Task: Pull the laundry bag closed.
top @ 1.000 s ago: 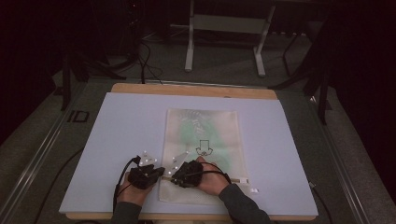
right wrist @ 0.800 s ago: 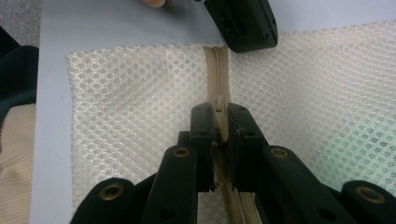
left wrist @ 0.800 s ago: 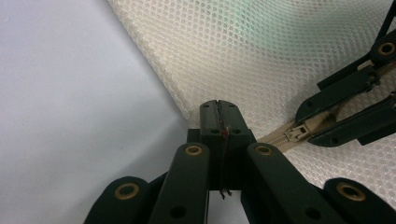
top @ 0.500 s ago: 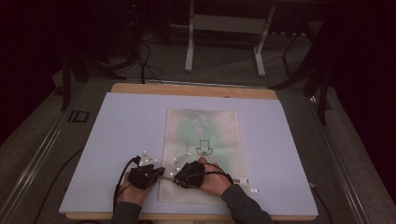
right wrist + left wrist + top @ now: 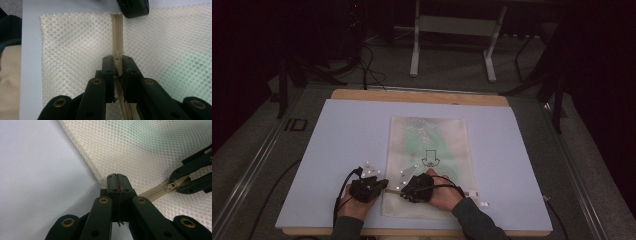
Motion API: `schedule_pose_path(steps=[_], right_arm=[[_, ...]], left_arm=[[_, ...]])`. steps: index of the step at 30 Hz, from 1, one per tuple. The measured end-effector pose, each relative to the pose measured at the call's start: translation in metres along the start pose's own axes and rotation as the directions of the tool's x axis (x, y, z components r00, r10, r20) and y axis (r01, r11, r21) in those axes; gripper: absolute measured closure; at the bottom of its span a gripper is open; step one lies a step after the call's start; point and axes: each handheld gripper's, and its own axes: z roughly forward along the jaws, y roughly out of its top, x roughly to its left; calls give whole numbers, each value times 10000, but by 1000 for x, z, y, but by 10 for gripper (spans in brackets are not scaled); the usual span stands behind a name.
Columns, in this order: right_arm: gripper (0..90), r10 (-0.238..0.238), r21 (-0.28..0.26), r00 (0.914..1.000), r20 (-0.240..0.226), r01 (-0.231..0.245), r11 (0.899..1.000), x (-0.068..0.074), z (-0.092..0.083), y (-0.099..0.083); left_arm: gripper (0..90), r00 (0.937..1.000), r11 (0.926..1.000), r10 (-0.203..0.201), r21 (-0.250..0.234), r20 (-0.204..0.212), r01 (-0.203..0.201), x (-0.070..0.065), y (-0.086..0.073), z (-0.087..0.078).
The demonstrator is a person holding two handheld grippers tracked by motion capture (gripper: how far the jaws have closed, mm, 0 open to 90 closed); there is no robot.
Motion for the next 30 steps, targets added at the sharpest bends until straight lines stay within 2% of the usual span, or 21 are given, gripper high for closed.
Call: schedule_pose_path(steps=[30], right_arm=[[822,21,354,9996,279,-30,9994,4,-20,-21]], left_arm=[[895,10000,10000,-20,24,-22,20,0,0,0]])
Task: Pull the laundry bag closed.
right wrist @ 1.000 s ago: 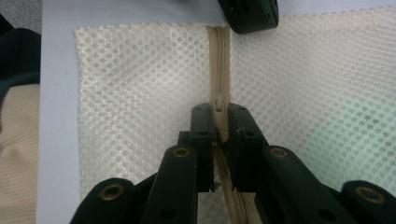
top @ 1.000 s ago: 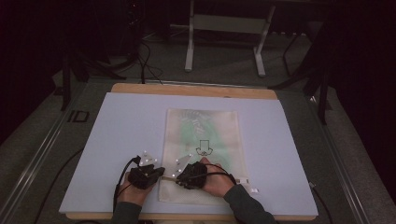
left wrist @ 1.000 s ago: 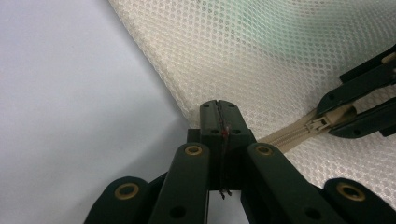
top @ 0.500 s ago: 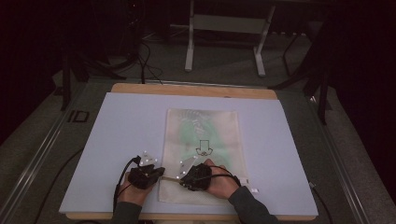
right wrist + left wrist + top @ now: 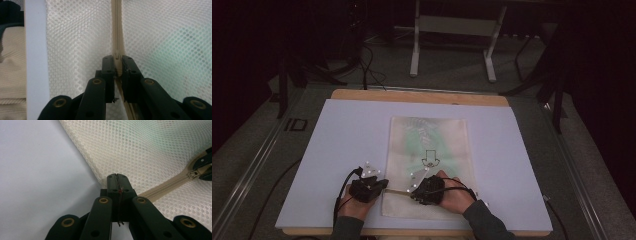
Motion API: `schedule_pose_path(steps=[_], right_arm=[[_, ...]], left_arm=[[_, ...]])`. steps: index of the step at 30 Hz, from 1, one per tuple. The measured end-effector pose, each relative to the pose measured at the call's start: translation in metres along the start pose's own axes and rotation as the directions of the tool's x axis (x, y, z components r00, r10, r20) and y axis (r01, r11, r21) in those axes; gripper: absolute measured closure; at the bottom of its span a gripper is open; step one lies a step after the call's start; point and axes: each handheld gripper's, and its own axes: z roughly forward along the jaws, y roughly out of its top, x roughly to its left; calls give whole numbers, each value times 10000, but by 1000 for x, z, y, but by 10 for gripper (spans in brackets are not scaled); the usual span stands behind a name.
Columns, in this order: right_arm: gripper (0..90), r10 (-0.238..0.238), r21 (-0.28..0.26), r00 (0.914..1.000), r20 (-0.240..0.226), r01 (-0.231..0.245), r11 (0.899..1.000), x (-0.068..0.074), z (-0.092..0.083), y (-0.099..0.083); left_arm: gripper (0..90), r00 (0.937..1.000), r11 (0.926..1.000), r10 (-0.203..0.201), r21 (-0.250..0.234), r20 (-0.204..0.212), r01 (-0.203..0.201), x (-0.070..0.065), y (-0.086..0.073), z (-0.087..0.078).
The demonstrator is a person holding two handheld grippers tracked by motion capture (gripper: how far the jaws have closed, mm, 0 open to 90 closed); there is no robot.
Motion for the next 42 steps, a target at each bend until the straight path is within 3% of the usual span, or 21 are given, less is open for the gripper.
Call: schedule_pose_path(steps=[42], right_arm=[[822,305,207,9994,173,-308,9993,-1,-23,-32]], left_arm=[[895,10000,10000,-35,32,-3,35,0,0,0]])
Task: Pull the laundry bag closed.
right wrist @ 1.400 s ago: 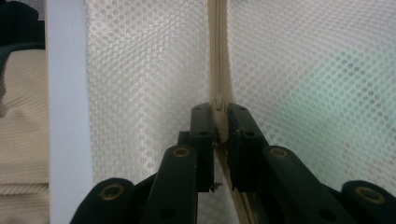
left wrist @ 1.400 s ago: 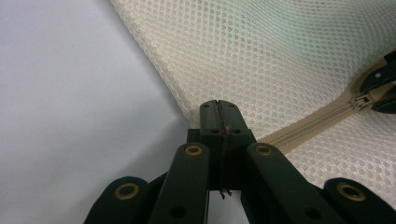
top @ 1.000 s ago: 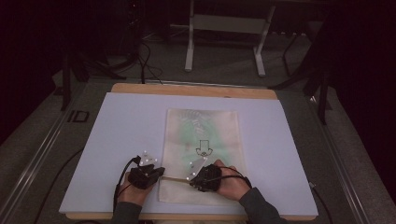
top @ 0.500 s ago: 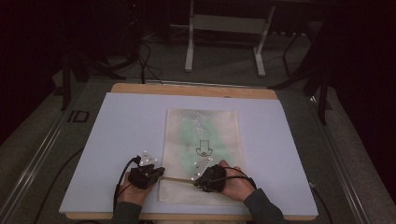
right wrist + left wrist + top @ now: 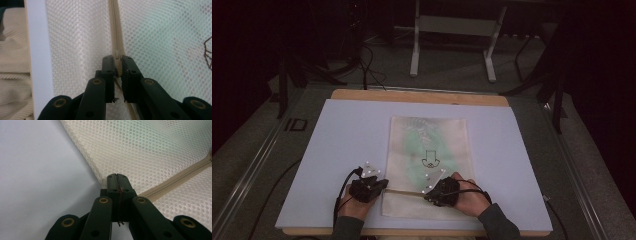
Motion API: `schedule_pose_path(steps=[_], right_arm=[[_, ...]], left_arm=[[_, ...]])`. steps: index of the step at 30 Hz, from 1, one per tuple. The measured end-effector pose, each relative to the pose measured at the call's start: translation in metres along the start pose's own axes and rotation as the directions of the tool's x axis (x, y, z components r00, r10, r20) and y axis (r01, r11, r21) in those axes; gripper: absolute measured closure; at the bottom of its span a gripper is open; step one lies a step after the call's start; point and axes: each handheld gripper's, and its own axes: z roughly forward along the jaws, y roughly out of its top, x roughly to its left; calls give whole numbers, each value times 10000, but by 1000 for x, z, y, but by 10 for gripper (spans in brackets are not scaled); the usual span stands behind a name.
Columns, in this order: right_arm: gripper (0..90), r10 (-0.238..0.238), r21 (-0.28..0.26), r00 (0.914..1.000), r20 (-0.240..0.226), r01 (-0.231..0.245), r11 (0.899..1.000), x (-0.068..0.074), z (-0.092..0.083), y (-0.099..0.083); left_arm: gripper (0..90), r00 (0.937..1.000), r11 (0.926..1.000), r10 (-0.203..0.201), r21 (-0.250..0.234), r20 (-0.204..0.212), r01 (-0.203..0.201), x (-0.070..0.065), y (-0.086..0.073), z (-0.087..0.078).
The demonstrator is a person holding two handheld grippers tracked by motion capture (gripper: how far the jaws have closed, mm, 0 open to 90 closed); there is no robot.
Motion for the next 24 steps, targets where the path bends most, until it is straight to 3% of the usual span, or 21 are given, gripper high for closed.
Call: schedule_pose_path(steps=[24], right_arm=[[823,21,82,9998,186,-23,10000,1,-8,-12]], left_arm=[[895,10000,10000,4,26,-11,-4,0,0,0]])
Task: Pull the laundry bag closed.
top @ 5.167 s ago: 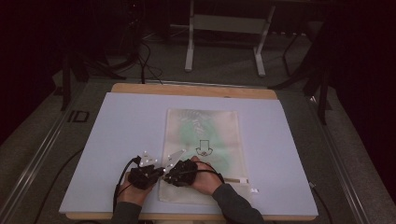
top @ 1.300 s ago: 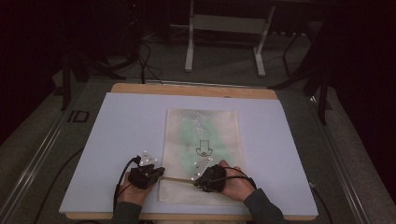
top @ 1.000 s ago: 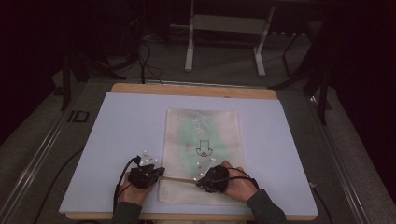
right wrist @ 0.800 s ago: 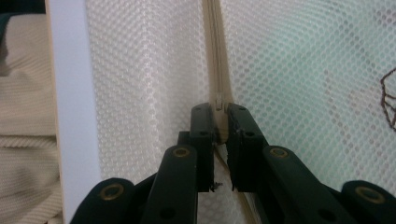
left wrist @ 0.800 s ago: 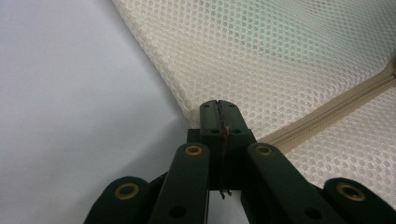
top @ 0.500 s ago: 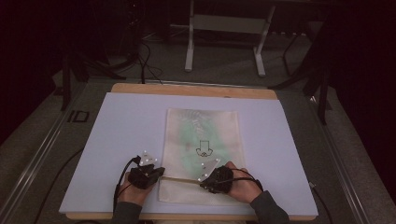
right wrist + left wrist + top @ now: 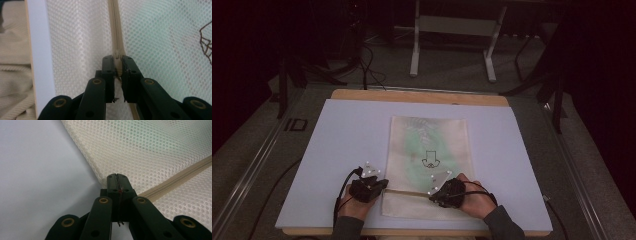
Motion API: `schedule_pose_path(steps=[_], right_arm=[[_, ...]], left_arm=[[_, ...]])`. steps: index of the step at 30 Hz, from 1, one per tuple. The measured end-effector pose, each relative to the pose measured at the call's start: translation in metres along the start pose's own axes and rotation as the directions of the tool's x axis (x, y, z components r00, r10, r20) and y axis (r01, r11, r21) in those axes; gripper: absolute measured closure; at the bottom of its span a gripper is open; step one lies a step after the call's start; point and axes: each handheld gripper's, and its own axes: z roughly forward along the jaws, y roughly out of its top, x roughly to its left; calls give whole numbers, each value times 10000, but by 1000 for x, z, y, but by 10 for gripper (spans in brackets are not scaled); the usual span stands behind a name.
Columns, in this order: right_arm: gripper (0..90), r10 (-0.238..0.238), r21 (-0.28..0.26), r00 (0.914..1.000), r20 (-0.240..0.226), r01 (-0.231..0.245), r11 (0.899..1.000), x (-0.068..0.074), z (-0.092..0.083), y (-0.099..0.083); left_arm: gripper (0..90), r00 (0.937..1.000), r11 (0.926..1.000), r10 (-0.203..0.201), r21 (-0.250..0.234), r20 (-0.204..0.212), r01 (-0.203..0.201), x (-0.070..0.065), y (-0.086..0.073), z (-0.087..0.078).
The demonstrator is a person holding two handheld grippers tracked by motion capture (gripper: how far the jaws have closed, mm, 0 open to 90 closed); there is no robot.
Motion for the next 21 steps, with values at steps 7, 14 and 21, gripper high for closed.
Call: schedule_pose_path(steps=[7,14,21], right_arm=[[822,119,16,9999,37,-119,9999,-1,-5,-6],[822,189,3,9998,45,-189,9998,-3,-9,-11],[823,224,19,9997,93,-224,9997,-4,-11,-15]], left_arm=[[895,10000,10000,0,-3,-6,0,0,0,0],[895,10000,10000,-7,-7,-2,7,0,0,0],[895,10000,10000,1,-2,-20,-1,0,0,0]])
